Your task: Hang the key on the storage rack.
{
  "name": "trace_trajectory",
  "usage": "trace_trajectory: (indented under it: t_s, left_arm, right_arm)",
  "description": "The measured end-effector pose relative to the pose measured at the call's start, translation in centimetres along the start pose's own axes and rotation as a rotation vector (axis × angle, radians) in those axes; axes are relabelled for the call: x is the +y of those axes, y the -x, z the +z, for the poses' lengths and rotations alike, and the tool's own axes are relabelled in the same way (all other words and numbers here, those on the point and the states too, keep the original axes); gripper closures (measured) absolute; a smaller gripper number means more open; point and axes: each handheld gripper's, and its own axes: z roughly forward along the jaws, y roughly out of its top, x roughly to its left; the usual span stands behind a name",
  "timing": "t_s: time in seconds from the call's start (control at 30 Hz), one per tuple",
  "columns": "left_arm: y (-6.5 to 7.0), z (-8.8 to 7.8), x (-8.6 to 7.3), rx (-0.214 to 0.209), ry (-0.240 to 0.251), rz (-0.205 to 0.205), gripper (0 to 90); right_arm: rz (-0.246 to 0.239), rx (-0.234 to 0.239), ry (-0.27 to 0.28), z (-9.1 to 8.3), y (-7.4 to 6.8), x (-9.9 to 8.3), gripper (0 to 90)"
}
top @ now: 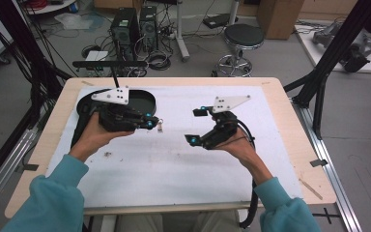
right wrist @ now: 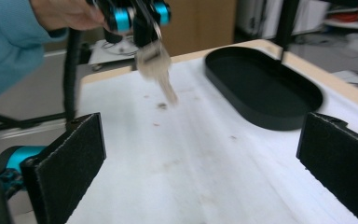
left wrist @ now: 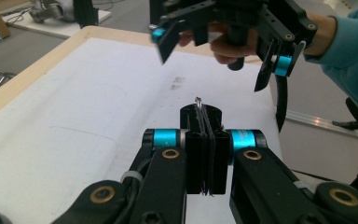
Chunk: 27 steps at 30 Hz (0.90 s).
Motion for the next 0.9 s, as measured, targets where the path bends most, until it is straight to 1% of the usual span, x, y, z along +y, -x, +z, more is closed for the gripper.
trace_trajectory:
  t_s: [0.07, 0.1, 0.13, 0.17, 0.2, 0.23, 0.27, 0.37, 0.4, 0.47, 0.5, 0.53, 0.57, 0.6, 0.7, 0.73, 0.8, 0.83, 0.9]
  left_arm:
    - [-0.5, -0.5, 0.1, 0.020, 0.001, -0.011, 88.3]
    - [-0.7, -0.8, 0.3, 0.039, -0.004, -0.008, 88.3]
    - [-1.0, -1.1, 0.5, 0.045, -0.001, -0.012, 88.3]
    - [-1.3, -1.5, 0.7, 0.061, 0.001, -0.013, 88.3]
    - [-1.5, -1.8, 0.9, 0.072, -0.003, -0.008, 88.2]
    - [-1.9, -2.1, 1.2, 0.085, 0.006, -0.014, 88.3]
    - [-2.1, -2.4, 1.3, 0.096, 0.001, -0.014, 88.2]
    - [-3.2, -3.4, 1.8, 0.147, -0.002, -0.023, 88.2]
    - [-3.5, -3.6, 1.9, 0.162, -0.004, -0.029, 88.2]
    - [-4.3, -4.1, 2.2, 0.189, -0.017, -0.038, 88.2]
    - [-4.8, -4.5, 2.4, 0.216, -0.031, -0.042, 88.2]
    - [-5.1, -4.6, 2.5, 0.225, -0.033, -0.043, 88.2]
    - [-5.6, -5.0, 2.7, 0.243, -0.040, -0.048, 88.2]
    - [-5.9, -5.1, 2.8, 0.251, -0.040, -0.052, 88.2]
    - [-7.0, -5.8, 3.0, 0.300, -0.058, -0.070, 88.2]
    - [-7.3, -6.0, 3.0, 0.309, -0.064, -0.077, 88.2]
    - [-7.9, -6.2, 3.0, 0.337, -0.074, -0.090, 88.2]
    - [-8.2, -6.3, 3.1, 0.350, -0.084, -0.094, 88.2]
    - [-8.7, -6.4, 3.1, 0.370, -0.092, -0.102, 88.2]
  right_arm:
    - [0.004, -0.044, 0.014, -1.1, -0.1, -0.8, 0.4]
    - [0.004, -0.076, 0.017, -1.7, -0.1, -1.3, 0.4]
    - [0.002, -0.103, 0.021, -2.3, -0.1, -1.9, 0.4]
    - [0.009, -0.145, 0.023, -3.1, -0.1, -2.7, 0.4]
    - [0.016, -0.177, 0.031, -3.7, -0.1, -3.3, 0.4]
    - [0.021, -0.199, 0.042, -4.1, -0.1, -3.8, 0.4]
    - [0.039, -0.227, 0.065, -4.9, 0.0, -4.7, 0.4]
    - [0.066, -0.305, 0.102, -6.4, 0.0, -6.5, 0.4]
    - [0.067, -0.338, 0.116, -7.0, 0.0, -7.3, 0.4]
    - [0.079, -0.370, 0.138, -7.8, 0.0, -8.4, 0.4]
    - [0.087, -0.390, 0.150, -8.2, 0.0, -8.9, 0.4]
    - [0.096, -0.415, 0.167, -8.7, 0.0, -9.6, 0.4]
    - [0.099, -0.425, 0.172, -9.0, -0.1, -9.9, 0.4]
    - [0.102, -0.448, 0.185, -9.3, -0.1, -10.5, 0.4]
    - [0.110, -0.491, 0.206, -10.0, -0.2, -11.7, 0.4]
    - [0.112, -0.501, 0.214, -10.2, -0.2, -12.1, 0.4]
    - [0.134, -0.505, 0.222, -10.5, -0.2, -12.7, 0.4]
    - [0.129, -0.516, 0.229, -10.6, -0.2, -12.9, 0.4]
    - [0.138, -0.525, 0.237, -10.7, -0.3, -13.4, 0.4]
